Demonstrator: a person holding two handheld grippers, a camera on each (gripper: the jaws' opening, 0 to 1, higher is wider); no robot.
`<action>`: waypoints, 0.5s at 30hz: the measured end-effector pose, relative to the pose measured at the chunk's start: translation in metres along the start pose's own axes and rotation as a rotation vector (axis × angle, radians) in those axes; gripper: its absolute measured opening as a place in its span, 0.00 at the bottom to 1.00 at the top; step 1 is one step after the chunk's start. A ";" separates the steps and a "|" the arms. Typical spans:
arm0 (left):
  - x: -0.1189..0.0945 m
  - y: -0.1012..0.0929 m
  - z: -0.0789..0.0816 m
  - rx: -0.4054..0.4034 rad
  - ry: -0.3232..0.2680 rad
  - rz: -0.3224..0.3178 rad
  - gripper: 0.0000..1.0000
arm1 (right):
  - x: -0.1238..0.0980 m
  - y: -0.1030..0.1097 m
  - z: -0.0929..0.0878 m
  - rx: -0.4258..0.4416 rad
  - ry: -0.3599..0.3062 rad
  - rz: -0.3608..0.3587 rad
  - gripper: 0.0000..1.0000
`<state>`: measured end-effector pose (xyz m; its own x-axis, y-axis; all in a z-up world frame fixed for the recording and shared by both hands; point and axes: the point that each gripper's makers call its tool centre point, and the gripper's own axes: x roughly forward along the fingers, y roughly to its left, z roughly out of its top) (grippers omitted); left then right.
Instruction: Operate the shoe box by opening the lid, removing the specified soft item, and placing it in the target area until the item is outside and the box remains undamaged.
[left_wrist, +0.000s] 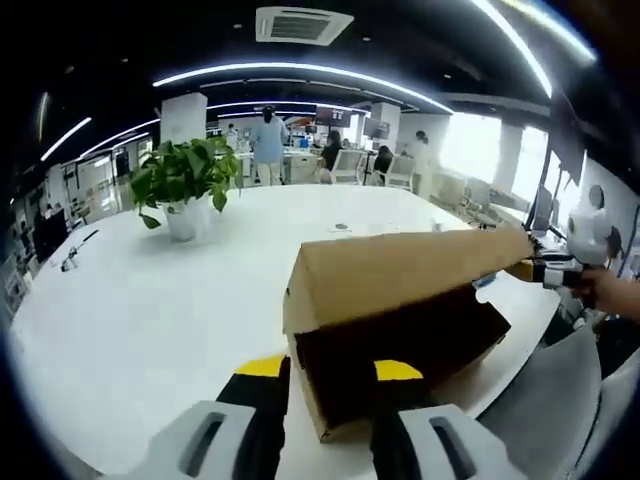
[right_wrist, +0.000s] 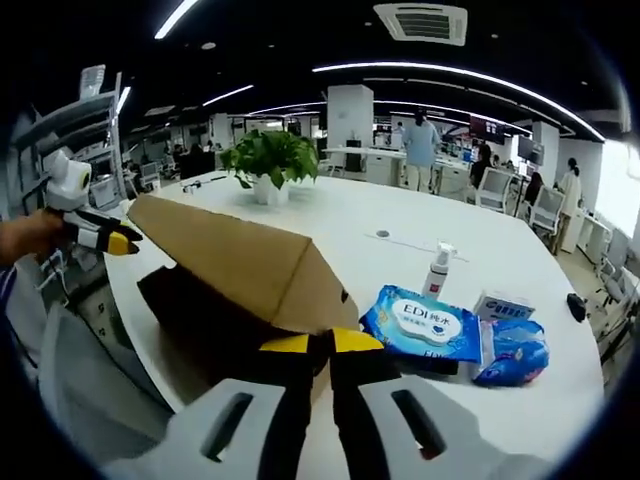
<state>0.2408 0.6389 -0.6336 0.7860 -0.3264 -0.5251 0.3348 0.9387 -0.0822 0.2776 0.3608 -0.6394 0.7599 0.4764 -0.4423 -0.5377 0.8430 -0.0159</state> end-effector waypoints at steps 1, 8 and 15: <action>0.000 -0.002 0.000 0.015 -0.003 -0.004 0.33 | -0.001 0.001 -0.002 -0.007 0.002 0.005 0.04; -0.002 -0.008 -0.004 0.062 -0.005 -0.025 0.38 | -0.005 0.008 -0.019 -0.096 0.020 0.050 0.08; 0.002 -0.016 -0.017 0.086 0.019 -0.064 0.41 | -0.010 0.020 -0.035 -0.168 0.042 0.110 0.11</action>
<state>0.2281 0.6248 -0.6481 0.7517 -0.3820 -0.5376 0.4277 0.9029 -0.0435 0.2464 0.3642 -0.6668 0.6792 0.5496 -0.4865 -0.6729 0.7310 -0.1136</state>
